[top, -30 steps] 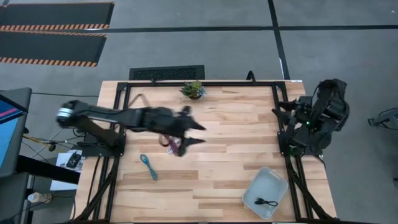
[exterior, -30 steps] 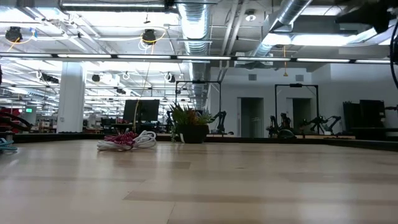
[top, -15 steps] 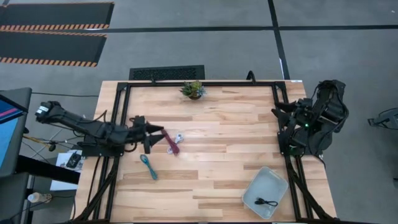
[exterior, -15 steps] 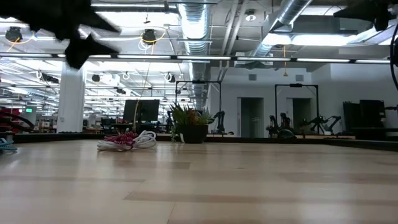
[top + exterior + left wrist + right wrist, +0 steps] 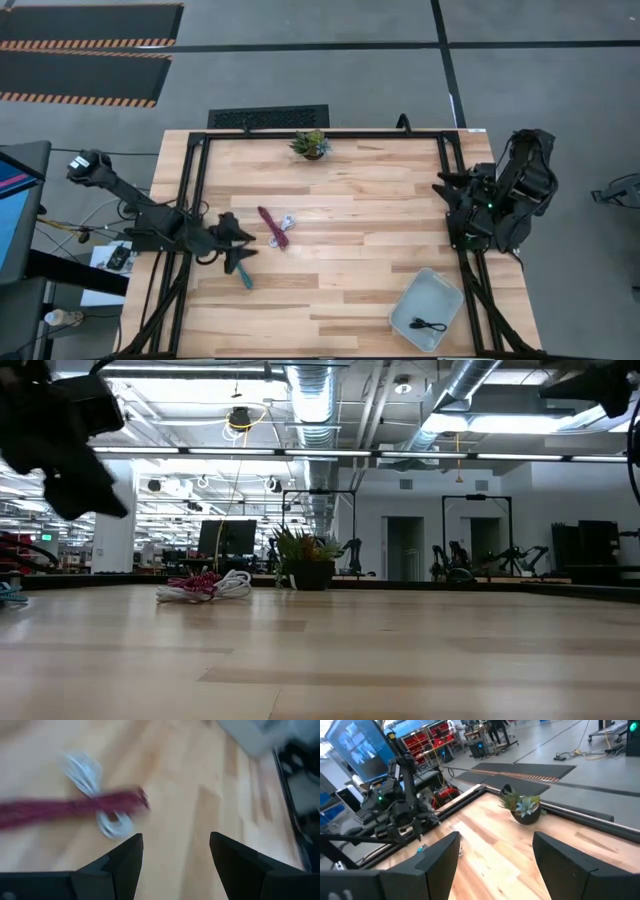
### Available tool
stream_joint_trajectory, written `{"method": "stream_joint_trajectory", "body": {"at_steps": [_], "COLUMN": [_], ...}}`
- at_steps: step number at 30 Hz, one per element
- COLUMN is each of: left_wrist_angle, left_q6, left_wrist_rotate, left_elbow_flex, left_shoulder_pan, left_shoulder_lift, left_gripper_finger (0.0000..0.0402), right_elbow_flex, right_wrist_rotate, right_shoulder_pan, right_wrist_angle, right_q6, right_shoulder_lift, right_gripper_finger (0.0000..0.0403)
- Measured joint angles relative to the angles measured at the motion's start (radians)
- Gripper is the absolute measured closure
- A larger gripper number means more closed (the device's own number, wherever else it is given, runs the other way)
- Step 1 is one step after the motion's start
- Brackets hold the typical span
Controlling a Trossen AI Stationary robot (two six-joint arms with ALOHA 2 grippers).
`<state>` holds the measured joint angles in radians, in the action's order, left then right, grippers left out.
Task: Pick and place USB-C Cables
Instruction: Put the blue charger cable into the white bin
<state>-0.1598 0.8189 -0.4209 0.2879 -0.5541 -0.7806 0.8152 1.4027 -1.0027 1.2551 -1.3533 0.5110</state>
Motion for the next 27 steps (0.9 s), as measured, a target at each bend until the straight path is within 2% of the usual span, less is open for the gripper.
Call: {"method": "stream_joint_trajectory", "body": {"at_steps": [8, 13, 27], "left_wrist_angle": [-0.089, -0.126, -0.130], "left_q6": [0.015, -0.015, -0.222], "left_wrist_rotate": [0.163, 0.224, 0.272], "left_elbow_flex": [0.045, 0.051, 0.051], "left_shoulder_pan": [-0.045, -0.058, -0.066], "left_shoulder_lift": [-0.142, -0.216, -0.300], "left_gripper_finger": [0.0182, 0.0182, 0.0182], "right_elbow_flex": [-0.032, -0.037, -0.037], "right_wrist_rotate": [0.008, 0.009, 0.013], "right_shoulder_pan": [0.003, 0.003, 0.004], "right_wrist_angle": [-0.019, -0.019, -0.006], "right_q6": [-0.008, -0.015, -0.007], "right_shoulder_lift": [0.000, 0.000, 0.000], "right_gripper_finger": [0.0124, 0.0124, 0.0124]}}
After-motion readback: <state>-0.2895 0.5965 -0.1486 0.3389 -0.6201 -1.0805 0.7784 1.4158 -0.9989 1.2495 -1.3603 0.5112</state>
